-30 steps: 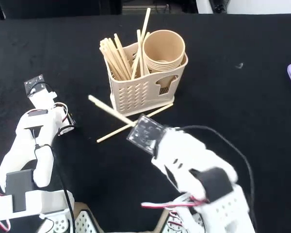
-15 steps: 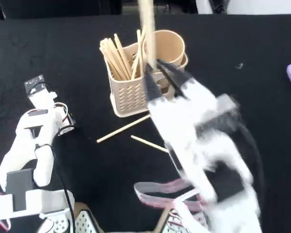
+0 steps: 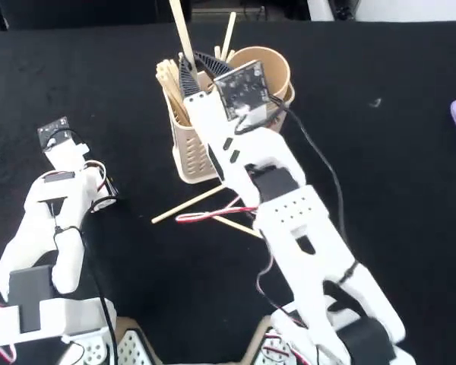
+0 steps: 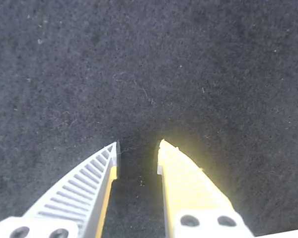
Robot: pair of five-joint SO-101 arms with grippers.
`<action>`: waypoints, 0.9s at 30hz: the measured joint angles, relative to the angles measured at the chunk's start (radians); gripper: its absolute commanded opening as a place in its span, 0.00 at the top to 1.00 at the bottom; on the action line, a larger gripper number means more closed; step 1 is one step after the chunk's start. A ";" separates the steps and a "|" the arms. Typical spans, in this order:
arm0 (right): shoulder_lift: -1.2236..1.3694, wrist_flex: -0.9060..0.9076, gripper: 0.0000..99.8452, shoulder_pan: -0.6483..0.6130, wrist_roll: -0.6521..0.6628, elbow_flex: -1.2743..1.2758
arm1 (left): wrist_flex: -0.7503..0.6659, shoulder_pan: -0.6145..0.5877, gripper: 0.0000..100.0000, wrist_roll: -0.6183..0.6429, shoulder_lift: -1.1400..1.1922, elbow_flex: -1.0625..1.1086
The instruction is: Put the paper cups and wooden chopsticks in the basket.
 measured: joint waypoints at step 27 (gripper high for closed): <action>-0.489 0.661 0.84 0.048 -0.112 -0.048 | 0.000 0.000 0.86 0.000 0.000 0.000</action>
